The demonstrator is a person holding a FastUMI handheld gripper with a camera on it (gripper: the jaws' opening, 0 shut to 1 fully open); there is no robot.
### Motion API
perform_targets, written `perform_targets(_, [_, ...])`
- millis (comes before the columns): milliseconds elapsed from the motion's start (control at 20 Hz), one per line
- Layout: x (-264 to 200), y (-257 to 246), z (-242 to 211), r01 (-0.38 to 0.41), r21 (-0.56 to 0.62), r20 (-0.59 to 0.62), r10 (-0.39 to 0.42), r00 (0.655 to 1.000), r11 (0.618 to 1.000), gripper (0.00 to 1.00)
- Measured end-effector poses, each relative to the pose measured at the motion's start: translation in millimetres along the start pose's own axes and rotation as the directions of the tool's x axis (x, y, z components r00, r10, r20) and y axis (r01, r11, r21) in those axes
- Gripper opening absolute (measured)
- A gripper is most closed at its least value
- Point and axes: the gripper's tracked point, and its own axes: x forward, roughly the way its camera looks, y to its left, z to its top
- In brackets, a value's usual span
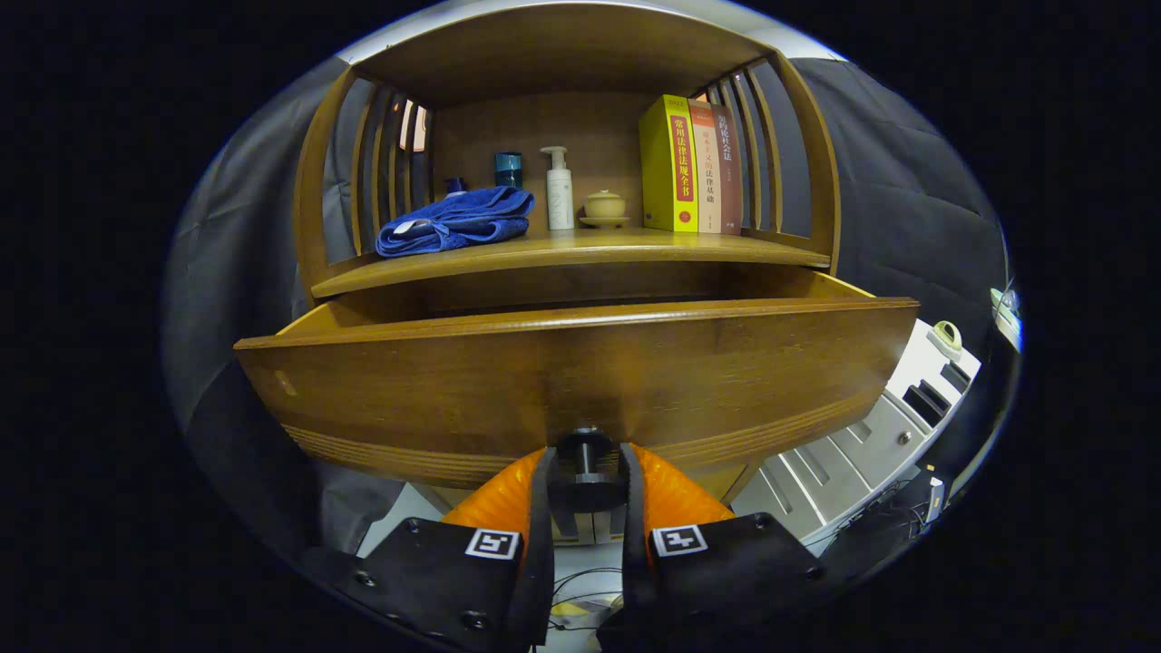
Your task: Pull open the drawer, take out the items inside it, and place them on the countertop above the cabinet.
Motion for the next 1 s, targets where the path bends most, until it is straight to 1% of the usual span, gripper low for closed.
perform_targets(400, [-18.1,-0.1,-8.4,0.009,0.006,-0.007,-0.009,1.000,1.000,0.40])
perform_targets(1000, [-60.3,-8.1,-23.8,0.035,0.006,-0.021,-0.035,0.999,0.999,0.40])
